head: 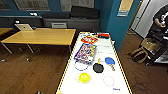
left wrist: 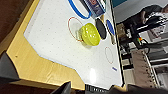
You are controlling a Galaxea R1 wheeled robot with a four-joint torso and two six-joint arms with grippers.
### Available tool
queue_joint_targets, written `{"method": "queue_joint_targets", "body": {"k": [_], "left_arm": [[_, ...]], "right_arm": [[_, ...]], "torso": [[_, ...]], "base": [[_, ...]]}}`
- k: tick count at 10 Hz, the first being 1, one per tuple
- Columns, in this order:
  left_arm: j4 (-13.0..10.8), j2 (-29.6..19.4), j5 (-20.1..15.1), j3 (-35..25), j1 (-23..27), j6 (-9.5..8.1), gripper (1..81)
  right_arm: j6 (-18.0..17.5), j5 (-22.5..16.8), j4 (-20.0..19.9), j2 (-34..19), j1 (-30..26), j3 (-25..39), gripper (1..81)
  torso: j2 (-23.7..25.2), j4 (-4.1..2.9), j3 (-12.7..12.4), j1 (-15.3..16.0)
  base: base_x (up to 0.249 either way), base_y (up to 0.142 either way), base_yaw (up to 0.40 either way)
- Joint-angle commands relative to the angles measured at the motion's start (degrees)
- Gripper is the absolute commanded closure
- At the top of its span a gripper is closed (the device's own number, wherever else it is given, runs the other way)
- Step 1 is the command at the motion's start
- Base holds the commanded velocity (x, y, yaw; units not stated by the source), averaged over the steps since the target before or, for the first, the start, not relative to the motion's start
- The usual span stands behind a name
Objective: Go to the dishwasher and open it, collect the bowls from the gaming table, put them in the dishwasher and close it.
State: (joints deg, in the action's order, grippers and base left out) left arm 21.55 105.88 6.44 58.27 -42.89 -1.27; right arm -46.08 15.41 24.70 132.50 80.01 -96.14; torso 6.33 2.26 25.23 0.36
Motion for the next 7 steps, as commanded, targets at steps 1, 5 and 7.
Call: {"method": "queue_joint_targets", "body": {"k": [1,5,7], "left_arm": [[7.8,-0.1,-10.4,3.2,11.2,0.04,1.0],[8.4,6.9,-15.3,12.0,14.3,-0.31,1.0],[7.9,10.1,-16.0,16.3,14.3,-0.23,1.0]], "right_arm": [[0.4,-1.2,1.9,-1.0,-1.8,0.0,81.1],[0.4,-1.3,1.9,-0.2,-2.3,-0.3,81.1],[0.4,-1.3,1.9,-0.1,-2.6,-0.4,81.1]], "torso": [[0.0,0.0,0.0,0.0],[0.0,0.0,0.0,0.0],[0.0,0.0,0.0,0.0]], "base": [[0.0,0.0,0.0],[0.0,0.0,0.0],[0.0,0.0,0.0]]}}
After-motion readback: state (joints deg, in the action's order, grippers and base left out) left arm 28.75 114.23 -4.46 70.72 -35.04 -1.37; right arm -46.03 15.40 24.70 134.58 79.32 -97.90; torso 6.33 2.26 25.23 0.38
